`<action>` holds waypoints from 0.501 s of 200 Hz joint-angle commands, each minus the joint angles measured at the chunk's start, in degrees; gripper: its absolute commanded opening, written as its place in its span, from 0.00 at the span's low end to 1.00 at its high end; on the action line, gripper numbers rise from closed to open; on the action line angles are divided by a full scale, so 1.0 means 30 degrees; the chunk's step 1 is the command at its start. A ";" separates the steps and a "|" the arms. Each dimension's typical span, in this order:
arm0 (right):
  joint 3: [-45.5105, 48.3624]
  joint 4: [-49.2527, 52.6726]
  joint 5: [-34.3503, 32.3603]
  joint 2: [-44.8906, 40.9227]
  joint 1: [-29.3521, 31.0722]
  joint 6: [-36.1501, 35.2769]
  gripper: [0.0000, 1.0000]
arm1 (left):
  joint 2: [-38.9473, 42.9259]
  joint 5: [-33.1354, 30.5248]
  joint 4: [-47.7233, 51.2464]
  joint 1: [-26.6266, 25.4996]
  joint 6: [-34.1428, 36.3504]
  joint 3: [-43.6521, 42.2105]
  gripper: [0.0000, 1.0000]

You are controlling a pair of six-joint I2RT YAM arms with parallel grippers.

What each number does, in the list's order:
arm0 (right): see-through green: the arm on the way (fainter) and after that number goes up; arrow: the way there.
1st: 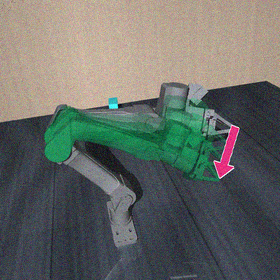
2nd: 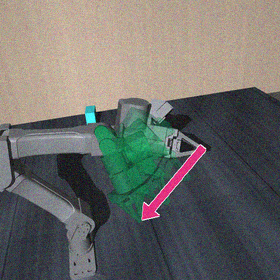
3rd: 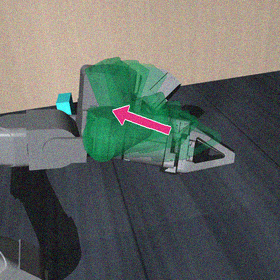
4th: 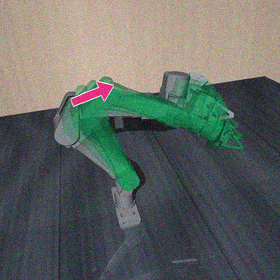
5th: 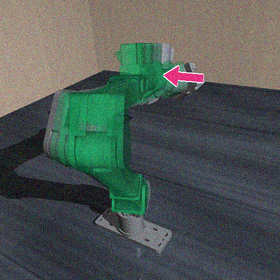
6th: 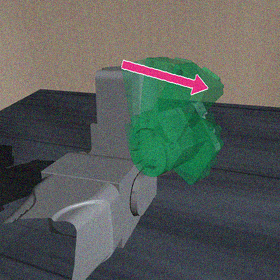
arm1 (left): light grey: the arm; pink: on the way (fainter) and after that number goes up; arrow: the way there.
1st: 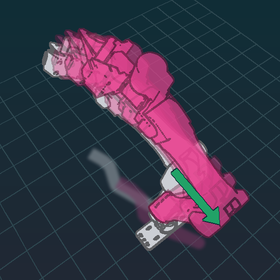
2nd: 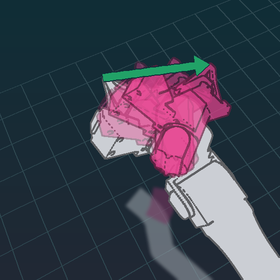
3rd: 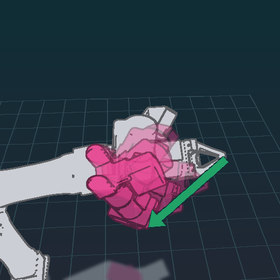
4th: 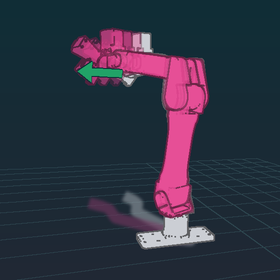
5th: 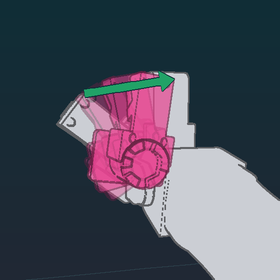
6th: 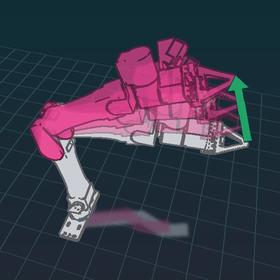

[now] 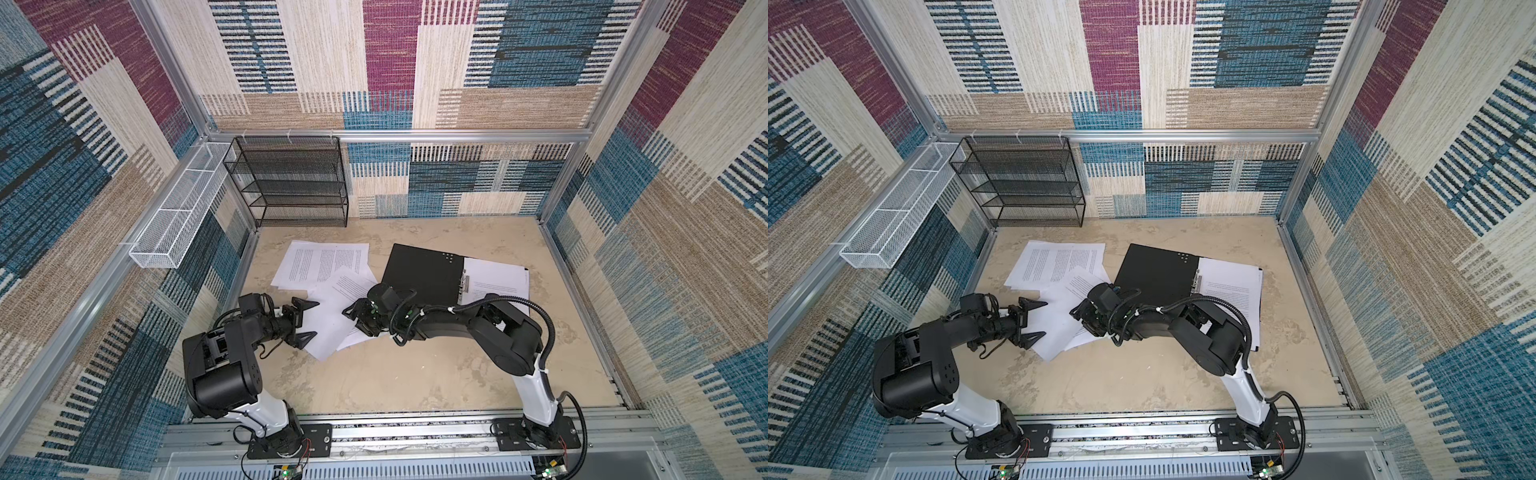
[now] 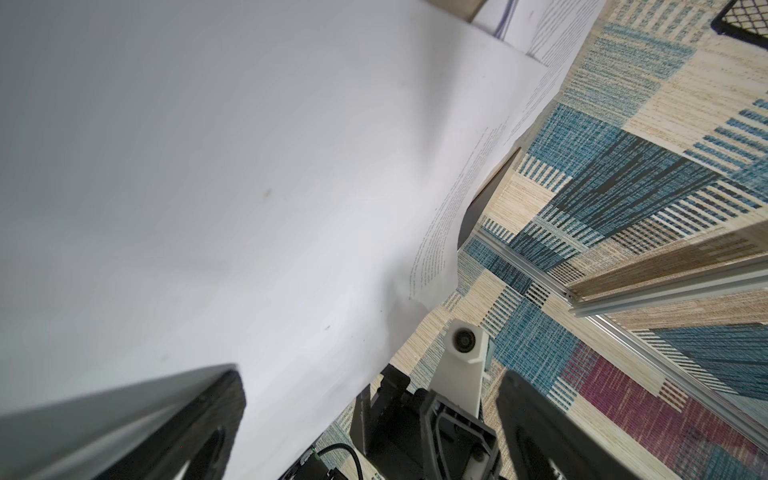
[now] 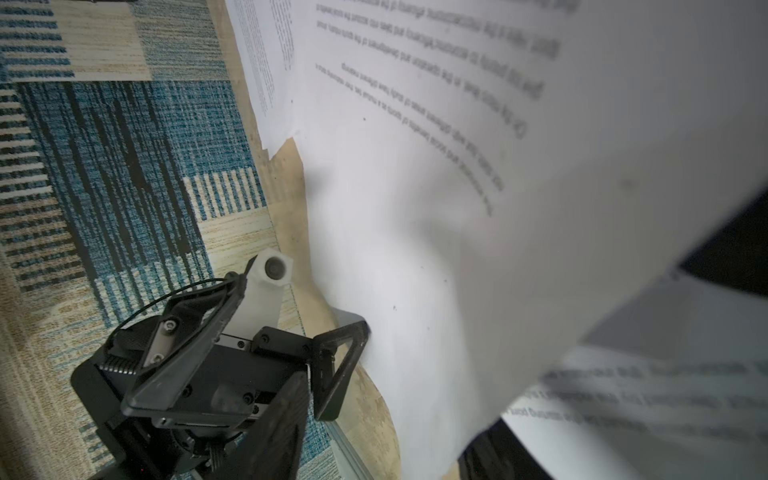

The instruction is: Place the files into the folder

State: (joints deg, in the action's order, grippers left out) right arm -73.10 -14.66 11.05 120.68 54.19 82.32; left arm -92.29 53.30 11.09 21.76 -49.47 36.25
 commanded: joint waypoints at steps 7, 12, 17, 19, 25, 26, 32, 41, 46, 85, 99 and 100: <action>-0.0212 -0.1706 -0.0532 0.0375 0.0127 0.1099 0.57 | -0.0664 -0.5952 0.3294 0.0056 0.0730 -0.0597 1.00; -0.0213 -0.1707 -0.0574 0.0429 0.0119 0.1174 0.56 | -0.0664 -0.5916 0.3303 0.0070 0.0728 -0.0602 1.00; -0.0199 -0.1734 -0.0645 0.0436 0.0147 0.1252 0.55 | -0.0657 -0.5915 0.3295 0.0069 0.0702 -0.0599 1.00; -0.0210 -0.1736 -0.0646 0.0473 0.0155 0.1272 0.53 | -0.0661 -0.5926 0.3302 0.0064 0.0708 -0.0606 1.00; -0.0213 -0.1750 -0.0665 0.0516 0.0158 0.1341 0.48 | -0.0661 -0.5932 0.3275 0.0077 0.0717 -0.0599 1.00; -0.0228 -0.1743 -0.0694 0.0535 0.0158 0.1364 0.47 | -0.0666 -0.5917 0.3275 0.0089 0.0723 -0.0614 1.00; -0.0268 -0.1632 -0.0759 0.0606 0.0156 0.1483 0.41 | -0.0662 -0.5867 0.3244 0.0097 0.0695 -0.0610 1.00; -0.0279 -0.1712 -0.0658 0.0769 0.0186 0.1666 0.35 | -0.0657 -0.5860 0.3223 0.0097 0.0683 -0.0570 1.00; -0.0336 -0.1789 -0.0597 0.0867 0.0183 0.1757 0.33 | -0.0668 -0.5856 0.3246 0.0086 0.0686 -0.0560 1.00; -0.0681 -0.1120 -0.0645 0.0973 0.0198 0.1606 0.11 | -0.0570 -0.5401 0.3246 0.0159 0.0648 -0.0354 1.00; -0.0987 -0.0565 -0.0819 0.0747 0.0174 0.0836 0.00 | -0.0401 -0.4720 0.3406 0.0143 0.0926 0.0207 1.00; -0.1054 -0.0462 -0.0845 0.0738 0.0180 0.0774 0.00 | -0.0390 -0.4636 0.3443 0.0137 0.0945 0.0273 1.00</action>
State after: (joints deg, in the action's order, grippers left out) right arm -74.78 -17.50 9.89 123.94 54.70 86.89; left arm -92.90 55.09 11.07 22.26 -49.50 36.25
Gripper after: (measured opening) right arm 0.084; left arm 0.995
